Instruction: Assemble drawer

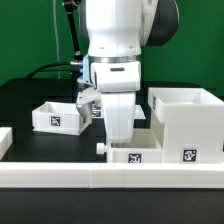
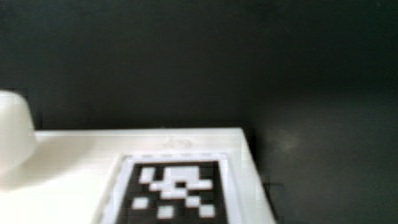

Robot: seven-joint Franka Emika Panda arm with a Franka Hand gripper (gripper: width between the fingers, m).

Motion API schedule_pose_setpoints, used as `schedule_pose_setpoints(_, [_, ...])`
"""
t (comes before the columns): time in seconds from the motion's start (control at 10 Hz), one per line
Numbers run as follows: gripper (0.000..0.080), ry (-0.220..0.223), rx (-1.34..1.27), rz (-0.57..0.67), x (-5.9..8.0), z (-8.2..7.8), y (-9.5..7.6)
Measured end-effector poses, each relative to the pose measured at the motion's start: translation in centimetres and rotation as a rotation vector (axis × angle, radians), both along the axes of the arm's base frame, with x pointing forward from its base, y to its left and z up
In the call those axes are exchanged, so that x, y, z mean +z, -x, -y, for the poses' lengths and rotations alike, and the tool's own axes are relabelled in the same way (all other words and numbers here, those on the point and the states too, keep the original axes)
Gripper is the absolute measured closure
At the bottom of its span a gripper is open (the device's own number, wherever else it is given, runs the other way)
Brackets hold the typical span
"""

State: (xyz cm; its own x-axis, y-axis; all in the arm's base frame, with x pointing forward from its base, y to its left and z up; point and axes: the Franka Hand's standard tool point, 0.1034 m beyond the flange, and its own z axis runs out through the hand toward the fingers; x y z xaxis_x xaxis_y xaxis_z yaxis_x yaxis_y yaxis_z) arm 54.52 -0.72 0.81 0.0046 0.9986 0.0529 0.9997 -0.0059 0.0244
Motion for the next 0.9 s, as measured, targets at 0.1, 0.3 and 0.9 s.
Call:
schedule_pose_setpoints(0.1, [0.0757,0.000,0.000,0.000,0.00,0.02,0.00])
schedule_pose_setpoints(0.3, [0.0757,0.002,0.000,-0.021,0.04,0.10,0.07])
schedule_pose_setpoints(0.9, [0.0757,-0.001,0.000,0.009,-0.05,-0.03,0.03])
